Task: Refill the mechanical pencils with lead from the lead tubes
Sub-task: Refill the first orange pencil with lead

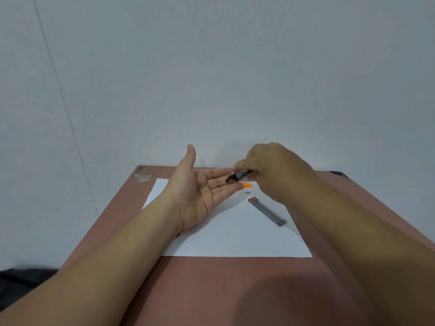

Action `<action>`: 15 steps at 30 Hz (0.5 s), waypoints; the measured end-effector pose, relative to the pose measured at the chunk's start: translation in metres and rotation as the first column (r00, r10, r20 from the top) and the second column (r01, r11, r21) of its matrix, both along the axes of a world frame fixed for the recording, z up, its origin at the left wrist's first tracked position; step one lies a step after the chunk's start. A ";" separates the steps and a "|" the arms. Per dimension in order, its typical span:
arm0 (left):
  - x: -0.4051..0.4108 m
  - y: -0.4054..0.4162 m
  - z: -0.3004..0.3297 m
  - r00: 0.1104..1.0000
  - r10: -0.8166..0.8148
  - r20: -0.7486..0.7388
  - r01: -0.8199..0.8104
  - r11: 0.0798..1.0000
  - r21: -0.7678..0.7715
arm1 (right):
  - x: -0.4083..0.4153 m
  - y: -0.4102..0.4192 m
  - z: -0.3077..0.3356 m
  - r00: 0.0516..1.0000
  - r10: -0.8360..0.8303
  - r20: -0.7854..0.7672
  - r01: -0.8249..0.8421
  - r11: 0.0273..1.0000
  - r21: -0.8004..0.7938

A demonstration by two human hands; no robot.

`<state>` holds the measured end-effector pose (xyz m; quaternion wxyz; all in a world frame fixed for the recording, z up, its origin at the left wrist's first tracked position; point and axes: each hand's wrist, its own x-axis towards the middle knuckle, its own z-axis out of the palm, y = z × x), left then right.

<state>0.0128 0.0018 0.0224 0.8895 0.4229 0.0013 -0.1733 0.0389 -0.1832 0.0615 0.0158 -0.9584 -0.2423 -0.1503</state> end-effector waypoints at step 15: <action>0.003 0.003 -0.003 0.999 -0.051 0.002 0.051 0.999 -0.012 | -0.008 0.003 0.020 1.000 0.002 0.018 -0.001 1.000 -0.011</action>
